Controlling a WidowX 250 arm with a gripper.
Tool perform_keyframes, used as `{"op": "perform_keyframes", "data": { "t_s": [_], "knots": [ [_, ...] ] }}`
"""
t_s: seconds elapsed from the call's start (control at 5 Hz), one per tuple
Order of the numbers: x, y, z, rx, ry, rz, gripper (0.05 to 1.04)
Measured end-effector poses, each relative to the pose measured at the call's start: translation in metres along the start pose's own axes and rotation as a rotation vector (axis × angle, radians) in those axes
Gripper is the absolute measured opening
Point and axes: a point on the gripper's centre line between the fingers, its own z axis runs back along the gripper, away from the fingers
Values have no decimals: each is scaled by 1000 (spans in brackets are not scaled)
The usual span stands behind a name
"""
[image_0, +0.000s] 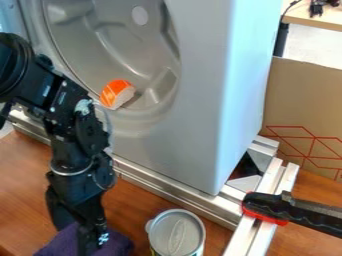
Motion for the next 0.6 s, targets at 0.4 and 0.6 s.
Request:
{"op": "perform_keyframes", "data": {
  "t_s": [0.4, 0.6],
  "knots": [
    [-11, 0, -27, -34, 71, 47, 1000],
    [-9, -1, -41, -69, 75, 52, 1000]
  ]
}}
